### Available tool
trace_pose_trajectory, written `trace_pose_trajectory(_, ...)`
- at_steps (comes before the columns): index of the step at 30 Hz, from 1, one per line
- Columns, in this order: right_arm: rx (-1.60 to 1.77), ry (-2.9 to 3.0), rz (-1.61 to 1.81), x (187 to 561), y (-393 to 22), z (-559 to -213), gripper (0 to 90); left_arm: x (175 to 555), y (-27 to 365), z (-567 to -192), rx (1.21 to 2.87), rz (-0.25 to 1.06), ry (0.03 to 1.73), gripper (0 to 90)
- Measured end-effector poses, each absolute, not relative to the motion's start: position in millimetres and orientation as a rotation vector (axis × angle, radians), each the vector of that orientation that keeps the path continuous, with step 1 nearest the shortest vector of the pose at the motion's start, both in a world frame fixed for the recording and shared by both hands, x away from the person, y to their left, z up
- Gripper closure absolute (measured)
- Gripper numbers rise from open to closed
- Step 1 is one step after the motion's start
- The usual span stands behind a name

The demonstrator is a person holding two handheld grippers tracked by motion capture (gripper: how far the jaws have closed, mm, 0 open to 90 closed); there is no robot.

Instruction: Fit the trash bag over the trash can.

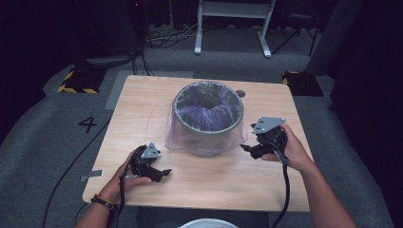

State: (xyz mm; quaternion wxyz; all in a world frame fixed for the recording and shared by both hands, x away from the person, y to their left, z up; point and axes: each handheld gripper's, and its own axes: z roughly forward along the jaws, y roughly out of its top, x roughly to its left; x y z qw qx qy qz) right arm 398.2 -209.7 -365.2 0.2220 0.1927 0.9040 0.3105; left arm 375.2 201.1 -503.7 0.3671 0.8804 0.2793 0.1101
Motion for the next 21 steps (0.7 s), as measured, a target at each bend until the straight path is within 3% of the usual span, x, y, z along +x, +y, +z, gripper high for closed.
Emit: trace_pose_trajectory(21, 0.67, 2.521, 0.834, 392, -241, -406, 20.3, 375, 201, -504, 2.261, 0.284, 0.718, 12.9)
